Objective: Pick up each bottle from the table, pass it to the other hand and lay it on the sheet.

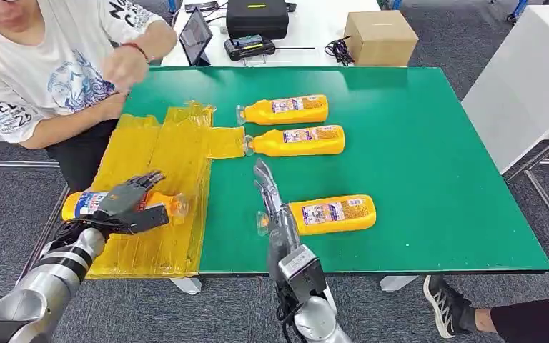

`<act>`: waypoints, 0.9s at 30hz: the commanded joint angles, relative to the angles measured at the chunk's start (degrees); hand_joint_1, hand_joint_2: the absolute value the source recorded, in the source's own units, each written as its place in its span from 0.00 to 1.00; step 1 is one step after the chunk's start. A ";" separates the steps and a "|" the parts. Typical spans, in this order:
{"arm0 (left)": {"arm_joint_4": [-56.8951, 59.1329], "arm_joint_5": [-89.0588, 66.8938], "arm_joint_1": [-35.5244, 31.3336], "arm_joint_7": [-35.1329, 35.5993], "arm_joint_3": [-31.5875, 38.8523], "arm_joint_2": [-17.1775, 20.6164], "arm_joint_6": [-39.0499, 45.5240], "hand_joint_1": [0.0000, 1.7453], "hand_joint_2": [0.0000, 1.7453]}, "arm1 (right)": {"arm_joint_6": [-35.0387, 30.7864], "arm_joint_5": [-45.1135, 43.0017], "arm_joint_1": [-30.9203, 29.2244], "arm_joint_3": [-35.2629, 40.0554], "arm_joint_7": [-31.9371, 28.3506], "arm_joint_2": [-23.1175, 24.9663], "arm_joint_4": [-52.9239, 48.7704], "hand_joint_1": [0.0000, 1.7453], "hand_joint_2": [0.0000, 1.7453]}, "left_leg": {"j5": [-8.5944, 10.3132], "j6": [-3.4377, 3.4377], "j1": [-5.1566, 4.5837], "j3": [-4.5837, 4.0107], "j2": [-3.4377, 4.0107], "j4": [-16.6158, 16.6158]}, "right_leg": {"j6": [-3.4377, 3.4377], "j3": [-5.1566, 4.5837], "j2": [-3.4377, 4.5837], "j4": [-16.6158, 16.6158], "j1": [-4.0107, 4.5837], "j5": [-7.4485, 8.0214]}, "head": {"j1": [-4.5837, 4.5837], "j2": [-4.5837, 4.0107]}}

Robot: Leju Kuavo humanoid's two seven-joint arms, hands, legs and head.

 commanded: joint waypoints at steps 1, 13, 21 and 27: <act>2.13 4.95 3.14 -2.53 1.48 0.25 -9.27 0.00 1.00 | 0.52 -0.80 -2.59 -0.41 0.47 0.06 5.54 0.00 0.00 | -0.08 -0.06 0.01 0.33 0.26 -0.13 | -0.09 0.25 0.22 -0.11 0.02 -0.01 | -0.02 0.00; -3.11 20.51 5.89 -8.63 7.92 -0.73 -25.54 0.00 0.00 | 0.89 -1.46 -2.78 -0.14 0.15 0.30 6.95 0.00 0.00 | -0.06 -0.06 0.03 0.49 0.13 -0.13 | -0.11 0.45 0.11 -0.13 0.04 -0.03 | 0.00 0.00; -8.50 29.16 6.58 -9.39 9.00 -3.15 -24.72 0.00 0.00 | 0.16 -1.81 -2.97 0.38 -0.22 -0.16 7.86 0.00 0.00 | -0.06 -0.07 0.09 0.42 -0.03 -0.06 | -0.13 0.42 -0.06 -0.11 0.10 -0.07 | 0.02 0.00; -9.25 31.71 6.94 -9.97 10.07 -3.95 -22.31 0.00 0.00 | -0.39 -1.78 -3.01 0.30 0.10 -0.14 8.16 0.00 0.00 | -0.13 -0.10 0.11 0.47 0.10 -0.08 | -0.16 0.45 0.03 -0.12 0.12 -0.10 | 0.00 0.00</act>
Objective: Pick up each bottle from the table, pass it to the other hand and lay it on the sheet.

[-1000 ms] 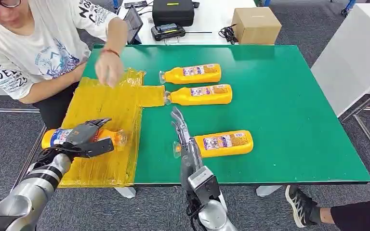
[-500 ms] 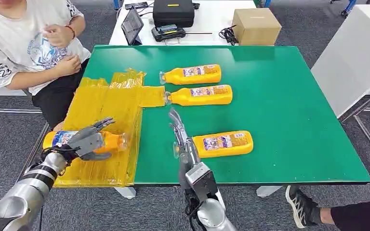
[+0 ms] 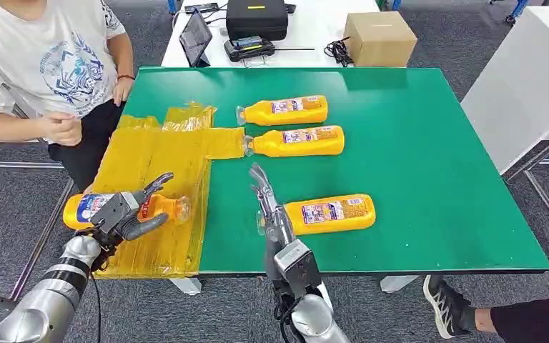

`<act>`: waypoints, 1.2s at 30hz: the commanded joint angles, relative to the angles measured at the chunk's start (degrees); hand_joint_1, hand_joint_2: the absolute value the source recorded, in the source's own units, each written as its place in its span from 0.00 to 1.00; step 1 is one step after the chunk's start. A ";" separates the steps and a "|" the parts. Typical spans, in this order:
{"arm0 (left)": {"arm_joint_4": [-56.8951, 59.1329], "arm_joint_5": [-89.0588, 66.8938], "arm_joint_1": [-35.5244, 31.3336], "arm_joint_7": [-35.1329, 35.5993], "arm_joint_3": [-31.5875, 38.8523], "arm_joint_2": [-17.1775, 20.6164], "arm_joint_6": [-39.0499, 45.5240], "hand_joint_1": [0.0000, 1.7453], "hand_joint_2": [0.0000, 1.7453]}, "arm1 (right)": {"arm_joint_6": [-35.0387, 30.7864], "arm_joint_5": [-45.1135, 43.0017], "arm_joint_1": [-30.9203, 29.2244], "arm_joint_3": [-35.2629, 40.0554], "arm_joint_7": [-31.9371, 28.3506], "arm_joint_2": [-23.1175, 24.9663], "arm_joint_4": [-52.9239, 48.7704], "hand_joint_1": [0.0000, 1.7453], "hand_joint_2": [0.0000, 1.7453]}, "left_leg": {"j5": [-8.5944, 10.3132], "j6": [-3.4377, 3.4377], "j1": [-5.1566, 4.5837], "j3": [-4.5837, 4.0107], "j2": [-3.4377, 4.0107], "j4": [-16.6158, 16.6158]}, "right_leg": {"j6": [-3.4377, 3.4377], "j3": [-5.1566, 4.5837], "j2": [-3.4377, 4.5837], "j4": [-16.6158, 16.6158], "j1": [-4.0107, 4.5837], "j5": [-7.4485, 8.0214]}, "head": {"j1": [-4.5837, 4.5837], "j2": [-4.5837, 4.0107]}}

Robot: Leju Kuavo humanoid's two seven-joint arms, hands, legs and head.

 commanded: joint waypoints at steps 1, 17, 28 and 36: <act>-1.26 3.29 0.31 0.38 3.77 -3.44 7.03 0.00 0.00 | -1.13 -0.19 -1.89 0.56 0.30 -0.60 4.41 0.00 0.00 | -0.13 -0.10 0.11 0.31 0.09 -0.08 | -0.15 0.33 0.04 -0.14 0.13 -0.09 | 0.00 0.00; -27.45 17.32 10.17 -0.25 6.89 -14.95 45.43 0.00 1.00 | -9.82 9.94 -0.10 -0.32 5.61 -4.40 1.98 0.00 0.00 | -0.13 -0.06 0.05 0.10 0.01 -0.06 | -0.08 0.17 -0.03 -0.17 0.08 -0.08 | 0.00 0.00; -26.78 29.21 16.83 -0.21 8.76 -16.67 37.76 0.00 1.00 | -9.42 22.14 -0.95 -6.98 13.25 -10.79 1.22 0.00 1.00 | -0.16 -0.03 0.00 0.04 0.05 -0.04 | -0.04 0.09 -0.01 -0.19 0.02 -0.07 | -0.02 0.00; -31.98 27.61 26.45 -2.38 6.00 -18.88 38.67 0.00 1.00 | -7.95 35.07 -2.16 -10.37 24.27 -19.85 0.28 0.00 1.00 | -0.21 -0.01 -0.02 0.12 0.13 -0.09 | -0.02 0.18 0.09 -0.30 0.01 -0.07 | -0.04 0.00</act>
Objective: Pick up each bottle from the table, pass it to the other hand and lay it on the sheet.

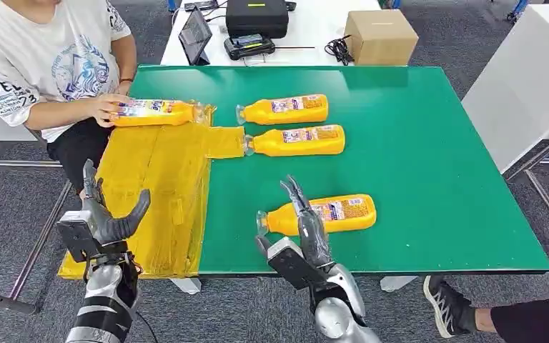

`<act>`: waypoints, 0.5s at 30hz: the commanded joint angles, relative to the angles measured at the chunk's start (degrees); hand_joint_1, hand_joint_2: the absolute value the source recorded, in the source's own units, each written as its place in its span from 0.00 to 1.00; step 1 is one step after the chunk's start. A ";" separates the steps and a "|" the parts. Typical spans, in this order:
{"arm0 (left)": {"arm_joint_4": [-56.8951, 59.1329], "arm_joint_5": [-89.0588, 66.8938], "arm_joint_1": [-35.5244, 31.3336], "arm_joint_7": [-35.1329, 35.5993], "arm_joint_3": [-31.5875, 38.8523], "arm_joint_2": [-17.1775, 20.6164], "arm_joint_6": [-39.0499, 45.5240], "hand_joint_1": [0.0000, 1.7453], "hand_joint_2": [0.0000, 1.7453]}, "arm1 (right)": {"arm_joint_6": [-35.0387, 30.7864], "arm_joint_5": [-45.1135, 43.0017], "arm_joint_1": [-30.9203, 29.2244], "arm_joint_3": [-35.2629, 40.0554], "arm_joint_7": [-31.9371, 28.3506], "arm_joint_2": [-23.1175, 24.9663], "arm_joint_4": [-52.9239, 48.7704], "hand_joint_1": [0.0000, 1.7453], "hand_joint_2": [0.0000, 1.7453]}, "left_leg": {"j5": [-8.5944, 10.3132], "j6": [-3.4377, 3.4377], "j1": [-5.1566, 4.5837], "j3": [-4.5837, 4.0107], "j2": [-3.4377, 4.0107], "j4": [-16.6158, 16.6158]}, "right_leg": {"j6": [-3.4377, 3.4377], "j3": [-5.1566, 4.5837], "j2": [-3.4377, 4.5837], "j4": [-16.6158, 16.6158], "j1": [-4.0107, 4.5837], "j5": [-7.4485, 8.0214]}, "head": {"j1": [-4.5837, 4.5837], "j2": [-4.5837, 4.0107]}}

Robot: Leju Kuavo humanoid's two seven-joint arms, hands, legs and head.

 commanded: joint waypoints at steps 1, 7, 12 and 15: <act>-4.14 -4.01 9.41 -2.45 -0.87 -3.10 2.40 0.00 1.00 | 2.22 8.44 -2.85 -5.58 8.16 -11.68 -0.49 0.00 1.00 | -0.14 0.01 0.00 0.37 0.10 -0.08 | -0.04 0.39 0.05 -0.16 0.02 -0.08 | 0.00 0.00; -1.75 -7.93 10.40 -1.37 -3.61 -3.99 2.77 0.00 1.00 | 7.37 11.07 -9.13 -5.32 11.88 -13.95 7.56 0.00 1.00 | -0.23 -0.02 0.04 0.38 0.12 0.04 | -0.12 0.43 0.07 -0.09 0.07 -0.13 | 0.00 0.00; 0.95 -10.94 10.04 -1.33 -6.43 -4.12 3.12 0.00 1.00 | 9.16 10.42 -12.16 -4.66 11.57 -14.15 13.93 0.00 1.00 | -0.17 0.01 -0.02 0.36 0.13 -0.05 | -0.10 0.37 0.07 -0.14 0.03 -0.05 | -0.02 0.00; 0.96 -11.28 9.87 -1.60 -6.51 -4.27 3.63 0.00 1.00 | 8.63 10.55 -12.29 -4.64 11.31 -13.90 14.09 0.00 1.00 | -0.15 0.05 -0.02 0.37 0.11 -0.07 | -0.09 0.37 0.05 -0.14 0.04 -0.07 | -0.02 0.00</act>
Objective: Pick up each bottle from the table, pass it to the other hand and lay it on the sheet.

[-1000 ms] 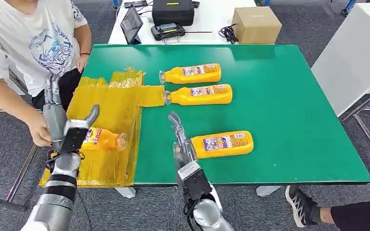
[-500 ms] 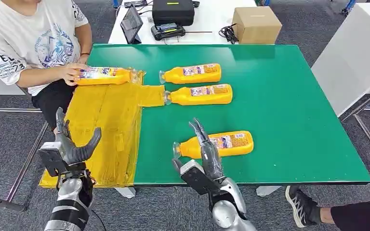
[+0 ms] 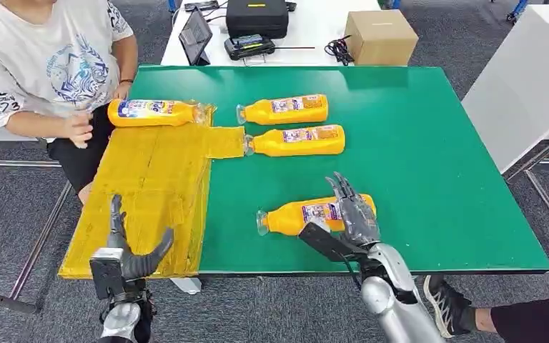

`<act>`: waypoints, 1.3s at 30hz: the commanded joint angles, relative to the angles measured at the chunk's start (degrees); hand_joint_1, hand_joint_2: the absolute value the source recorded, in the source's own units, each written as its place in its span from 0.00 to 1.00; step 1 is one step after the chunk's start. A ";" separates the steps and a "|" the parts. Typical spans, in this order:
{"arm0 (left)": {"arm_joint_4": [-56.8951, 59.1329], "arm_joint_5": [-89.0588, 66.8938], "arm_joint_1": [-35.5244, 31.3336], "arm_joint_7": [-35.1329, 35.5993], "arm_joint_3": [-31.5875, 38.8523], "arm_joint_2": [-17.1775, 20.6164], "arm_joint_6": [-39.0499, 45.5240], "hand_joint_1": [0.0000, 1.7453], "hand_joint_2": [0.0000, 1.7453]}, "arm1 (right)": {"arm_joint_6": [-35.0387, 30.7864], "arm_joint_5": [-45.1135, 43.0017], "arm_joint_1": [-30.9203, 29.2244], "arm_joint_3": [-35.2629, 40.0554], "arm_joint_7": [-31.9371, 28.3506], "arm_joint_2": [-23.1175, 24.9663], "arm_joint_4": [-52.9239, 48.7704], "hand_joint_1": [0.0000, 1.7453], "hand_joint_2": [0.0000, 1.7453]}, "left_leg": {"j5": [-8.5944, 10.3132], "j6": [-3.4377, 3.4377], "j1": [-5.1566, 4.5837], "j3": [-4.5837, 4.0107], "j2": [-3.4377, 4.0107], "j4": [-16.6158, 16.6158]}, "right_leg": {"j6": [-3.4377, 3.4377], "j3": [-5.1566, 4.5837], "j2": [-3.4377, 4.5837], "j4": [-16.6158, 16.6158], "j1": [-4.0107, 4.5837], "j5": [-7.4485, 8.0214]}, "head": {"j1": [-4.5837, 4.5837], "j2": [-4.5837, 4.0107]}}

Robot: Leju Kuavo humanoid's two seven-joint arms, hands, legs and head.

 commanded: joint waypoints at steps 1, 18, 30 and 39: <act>4.34 -2.21 -0.66 -0.51 -3.61 -0.54 0.85 0.00 1.00 | 0.65 -0.03 -6.05 0.30 -0.08 -1.77 10.89 0.00 1.00 | -0.10 -0.07 0.03 0.28 0.08 -0.06 | -0.10 0.28 0.04 -0.08 0.04 -0.07 | -0.02 0.00; 8.93 -1.71 -3.33 -0.08 -4.08 -0.22 -0.69 0.00 1.00 | 10.51 -3.54 -13.58 6.30 0.08 -4.74 21.79 0.00 1.00 | -0.06 -0.07 0.04 0.24 0.12 -0.05 | -0.08 0.25 0.08 -0.09 0.04 -0.01 | -0.02 0.00; 13.58 0.28 -5.14 -0.28 -5.19 -0.02 -0.48 0.00 1.00 | 18.60 -11.21 -23.01 13.98 -0.59 -8.01 29.98 0.00 1.00 | -0.07 -0.07 0.04 0.31 0.04 -0.03 | -0.10 0.33 0.00 -0.07 0.05 -0.06 | -0.02 0.00; 13.56 0.28 -5.13 -0.27 -5.19 -0.01 -0.48 0.00 1.00 | 18.60 -11.21 -22.81 14.07 -0.59 -8.00 30.01 0.00 1.00 | -0.08 -0.08 0.05 0.28 0.02 0.00 | -0.10 0.29 -0.01 -0.04 0.06 -0.07 | -0.02 0.00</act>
